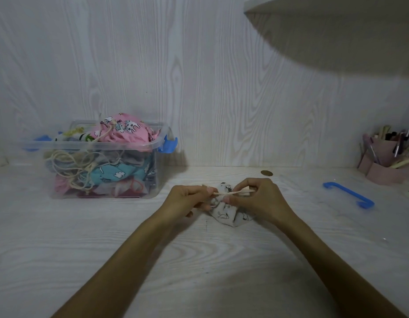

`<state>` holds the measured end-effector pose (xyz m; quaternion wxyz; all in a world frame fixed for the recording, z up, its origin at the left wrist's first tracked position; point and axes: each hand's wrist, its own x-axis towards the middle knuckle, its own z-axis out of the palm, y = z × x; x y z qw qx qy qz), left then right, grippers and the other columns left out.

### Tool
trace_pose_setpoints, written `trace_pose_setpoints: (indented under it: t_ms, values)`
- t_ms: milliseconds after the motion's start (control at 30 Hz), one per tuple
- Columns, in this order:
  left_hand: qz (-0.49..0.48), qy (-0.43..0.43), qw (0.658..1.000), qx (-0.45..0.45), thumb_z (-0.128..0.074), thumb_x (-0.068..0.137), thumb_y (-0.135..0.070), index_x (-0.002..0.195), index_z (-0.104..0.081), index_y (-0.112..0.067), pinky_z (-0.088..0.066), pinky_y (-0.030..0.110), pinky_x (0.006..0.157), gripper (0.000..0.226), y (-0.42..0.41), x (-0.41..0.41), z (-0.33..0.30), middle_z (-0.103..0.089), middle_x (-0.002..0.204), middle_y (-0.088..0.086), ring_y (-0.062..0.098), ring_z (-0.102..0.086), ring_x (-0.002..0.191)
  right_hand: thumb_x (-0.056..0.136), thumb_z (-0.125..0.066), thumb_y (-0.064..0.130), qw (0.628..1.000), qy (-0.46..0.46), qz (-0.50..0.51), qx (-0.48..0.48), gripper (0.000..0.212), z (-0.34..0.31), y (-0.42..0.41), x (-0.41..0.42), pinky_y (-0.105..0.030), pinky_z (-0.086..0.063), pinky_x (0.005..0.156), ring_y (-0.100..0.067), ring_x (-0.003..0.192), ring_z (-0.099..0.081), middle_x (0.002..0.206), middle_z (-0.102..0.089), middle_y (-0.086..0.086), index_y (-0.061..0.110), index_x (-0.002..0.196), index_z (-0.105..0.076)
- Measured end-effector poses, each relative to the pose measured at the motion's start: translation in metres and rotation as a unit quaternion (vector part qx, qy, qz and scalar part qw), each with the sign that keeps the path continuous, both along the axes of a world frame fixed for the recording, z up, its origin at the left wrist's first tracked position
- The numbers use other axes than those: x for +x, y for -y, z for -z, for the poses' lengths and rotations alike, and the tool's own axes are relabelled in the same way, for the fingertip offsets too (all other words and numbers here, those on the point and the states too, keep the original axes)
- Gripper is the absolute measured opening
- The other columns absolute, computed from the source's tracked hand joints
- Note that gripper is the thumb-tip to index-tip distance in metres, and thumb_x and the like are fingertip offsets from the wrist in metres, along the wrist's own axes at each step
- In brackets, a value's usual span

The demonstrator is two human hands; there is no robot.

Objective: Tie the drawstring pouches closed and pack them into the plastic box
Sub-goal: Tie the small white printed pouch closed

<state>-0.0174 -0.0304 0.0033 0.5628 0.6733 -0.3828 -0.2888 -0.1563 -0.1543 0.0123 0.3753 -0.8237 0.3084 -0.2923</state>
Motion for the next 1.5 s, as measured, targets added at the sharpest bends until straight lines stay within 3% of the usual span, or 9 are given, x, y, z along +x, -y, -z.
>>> trace_pose_setpoints:
  t_ms: [300,433,600,700,933,1167,1300,1367,1500]
  values:
    - [-0.088,-0.090,0.992,-0.009,-0.059,0.090,-0.027,0.091,-0.074,-0.019,-0.030,0.016,0.048,0.017,0.000,-0.003,-0.006,-0.073,0.074,-0.015,-0.008,-0.060,0.054,0.069,-0.079,0.029,0.982,0.078,-0.090,0.150,0.016,-0.012,0.001,0.001,-0.022,-0.053,0.077,-0.011,0.084,-0.070,0.081,-0.076,0.000,0.016,0.079,-0.077]
    - [-0.094,-0.068,0.991,-0.058,-0.059,0.091,-0.017,0.095,-0.073,-0.011,-0.031,0.006,0.038,0.016,0.001,-0.010,0.000,-0.069,0.074,-0.008,-0.008,-0.057,0.045,0.070,-0.081,0.027,0.992,0.067,-0.001,0.110,0.011,-0.003,-0.001,0.006,-0.017,-0.047,0.061,-0.009,0.070,-0.066,0.070,-0.073,0.000,0.017,0.071,-0.077]
    - [-0.072,0.087,0.980,-0.162,-0.061,0.090,-0.018,0.083,-0.074,-0.019,-0.044,0.007,0.055,0.014,0.003,-0.013,-0.002,-0.072,0.079,-0.008,-0.001,-0.056,0.044,0.072,-0.080,0.027,0.992,0.057,0.003,0.114,0.012,-0.004,0.000,0.006,-0.013,-0.047,0.059,-0.005,0.065,-0.067,0.069,-0.073,0.001,0.015,0.070,-0.076]
    - [0.003,0.035,0.983,-0.178,-0.048,0.096,-0.010,0.097,-0.068,-0.004,-0.043,0.007,0.050,0.021,0.003,-0.021,-0.005,-0.071,0.085,0.008,0.003,-0.061,0.046,0.074,-0.078,0.026,0.992,0.022,-0.038,0.122,0.012,-0.004,-0.005,0.007,-0.005,-0.044,0.051,0.005,0.055,-0.062,0.065,-0.071,0.005,0.018,0.066,-0.074]
    - [-0.006,0.015,1.000,-0.027,-0.057,0.091,-0.022,0.093,-0.075,-0.021,-0.021,0.013,0.044,0.018,-0.005,0.011,-0.013,-0.059,0.060,-0.013,0.001,-0.038,0.045,0.083,-0.061,0.045,0.962,-0.126,-0.198,0.137,0.031,-0.027,-0.004,-0.015,-0.014,-0.034,0.060,0.002,0.049,-0.043,0.053,-0.054,0.010,0.019,0.075,-0.076]
    - [0.103,0.033,0.994,0.002,-0.051,0.092,-0.001,0.078,-0.065,0.005,-0.031,0.006,0.040,0.020,0.000,-0.017,-0.011,-0.045,0.037,-0.012,-0.004,-0.039,0.033,0.090,-0.052,0.039,0.987,0.019,-0.127,0.094,0.039,-0.042,-0.011,-0.014,-0.017,-0.033,0.071,0.014,0.053,-0.048,0.054,-0.050,0.017,0.015,0.060,-0.053]
    - [0.186,0.078,0.979,0.030,-0.057,0.091,-0.023,0.093,-0.072,0.003,-0.056,0.034,0.074,0.030,0.005,-0.027,-0.003,-0.072,0.069,0.003,0.005,-0.062,0.066,0.088,-0.055,0.044,0.990,0.043,-0.124,0.045,0.038,-0.035,-0.015,-0.006,-0.021,-0.037,0.081,0.007,0.059,-0.050,0.056,-0.050,0.016,0.018,0.060,-0.056]
    - [0.203,0.144,0.968,0.040,-0.057,0.090,-0.041,0.100,-0.073,-0.008,-0.048,0.048,0.093,0.038,0.005,-0.029,0.002,-0.073,0.097,0.013,0.023,-0.067,0.092,0.085,-0.050,0.051,0.986,0.030,-0.163,0.030,0.036,-0.035,-0.020,-0.005,-0.019,-0.041,0.087,0.009,0.069,-0.056,0.065,-0.059,0.017,0.023,0.066,-0.062]
    - [0.192,0.077,0.978,0.035,-0.045,0.099,-0.023,0.110,-0.068,-0.005,-0.044,0.007,0.064,0.032,0.006,-0.033,0.006,-0.068,0.073,-0.017,-0.007,-0.060,0.064,0.095,-0.034,0.049,0.970,-0.005,-0.243,0.022,0.038,-0.035,-0.019,-0.003,-0.018,-0.036,0.098,0.012,0.109,-0.052,0.112,-0.064,0.026,0.033,0.106,-0.067]
